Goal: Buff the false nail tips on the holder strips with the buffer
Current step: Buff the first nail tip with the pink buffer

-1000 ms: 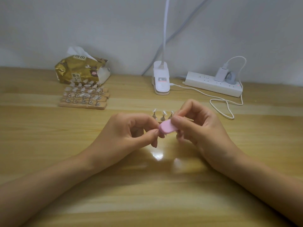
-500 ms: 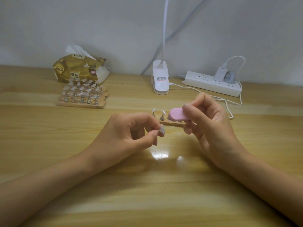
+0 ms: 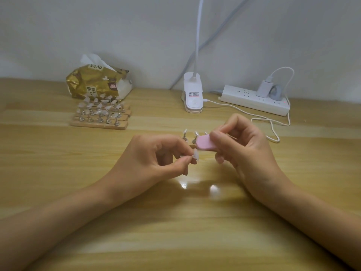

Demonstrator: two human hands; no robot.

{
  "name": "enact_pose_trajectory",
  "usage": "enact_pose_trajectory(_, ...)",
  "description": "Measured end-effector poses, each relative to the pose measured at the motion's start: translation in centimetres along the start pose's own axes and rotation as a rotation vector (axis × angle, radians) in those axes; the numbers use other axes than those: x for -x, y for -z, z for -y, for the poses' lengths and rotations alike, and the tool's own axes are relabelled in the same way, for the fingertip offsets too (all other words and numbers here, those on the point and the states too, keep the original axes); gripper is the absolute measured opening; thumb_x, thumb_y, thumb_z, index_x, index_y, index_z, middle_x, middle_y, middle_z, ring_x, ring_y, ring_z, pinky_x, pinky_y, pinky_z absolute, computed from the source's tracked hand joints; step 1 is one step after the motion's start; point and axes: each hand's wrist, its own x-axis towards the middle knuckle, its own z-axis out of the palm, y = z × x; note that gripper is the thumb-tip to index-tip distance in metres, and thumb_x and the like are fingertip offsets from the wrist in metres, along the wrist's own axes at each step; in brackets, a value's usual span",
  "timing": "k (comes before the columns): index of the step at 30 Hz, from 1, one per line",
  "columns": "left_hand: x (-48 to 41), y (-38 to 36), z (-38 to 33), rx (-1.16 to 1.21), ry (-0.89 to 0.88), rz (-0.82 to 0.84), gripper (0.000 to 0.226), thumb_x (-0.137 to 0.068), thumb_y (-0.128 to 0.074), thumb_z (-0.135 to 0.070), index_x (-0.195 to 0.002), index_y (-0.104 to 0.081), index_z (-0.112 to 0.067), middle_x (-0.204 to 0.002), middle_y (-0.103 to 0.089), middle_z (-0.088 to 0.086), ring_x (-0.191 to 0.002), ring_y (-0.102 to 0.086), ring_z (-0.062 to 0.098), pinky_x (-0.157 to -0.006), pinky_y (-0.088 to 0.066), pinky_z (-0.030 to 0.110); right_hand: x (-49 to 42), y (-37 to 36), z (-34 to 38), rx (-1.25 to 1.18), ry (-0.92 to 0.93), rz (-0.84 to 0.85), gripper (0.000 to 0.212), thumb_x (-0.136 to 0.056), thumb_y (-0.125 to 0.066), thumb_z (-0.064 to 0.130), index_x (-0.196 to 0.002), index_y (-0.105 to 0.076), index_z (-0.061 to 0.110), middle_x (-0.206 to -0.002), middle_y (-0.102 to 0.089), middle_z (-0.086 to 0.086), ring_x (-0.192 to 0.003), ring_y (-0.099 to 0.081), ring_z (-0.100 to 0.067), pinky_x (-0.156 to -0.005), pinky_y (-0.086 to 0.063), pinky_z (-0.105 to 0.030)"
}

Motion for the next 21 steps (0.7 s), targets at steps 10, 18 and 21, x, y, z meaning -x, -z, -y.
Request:
enact_pose_trajectory(10,0.1,-0.1,0.1,0.012,-0.005,0.033,0.009,-0.081,-0.066,-0.029,-0.080,-0.073,-0.025,-0.068,-0.072,-0.005,-0.047,-0.049,0.014,-0.048,-0.041,0.019,0.1,0.1,0.0,-0.019,0.000,0.007,0.027,-0.079,-0.082,0.014,-0.073,-0.057,0.020,-0.069,-0.066,0.004,-0.068,-0.055,-0.026,-0.048,-0.046,-0.019)
enact_pose_trajectory(18,-0.3,0.1,0.1,0.025,-0.009,-0.020,0.009,-0.089,-0.066,-0.028,-0.093,-0.068,-0.021,-0.085,-0.075,-0.006,-0.052,-0.049,0.007,-0.050,-0.043,0.022,-1.3,2.0,-0.4,-0.113,-0.106,-0.182,0.021,-0.075,-0.070,0.021,-0.075,-0.049,0.017,-0.085,-0.062,-0.011,-0.066,-0.051,-0.012,-0.047,-0.044,-0.015)
enact_pose_trajectory(21,-1.2,0.8,0.9,0.111,0.094,-0.162,0.006,-0.095,-0.063,-0.017,-0.097,-0.059,-0.015,-0.093,-0.077,-0.005,-0.053,-0.052,0.006,-0.052,-0.044,0.014,-2.0,3.1,-0.7,-0.183,-0.149,-0.247,0.018,-0.077,-0.068,0.024,-0.079,-0.050,0.020,-0.097,-0.069,-0.012,-0.072,-0.050,-0.010,-0.049,-0.046,-0.012)
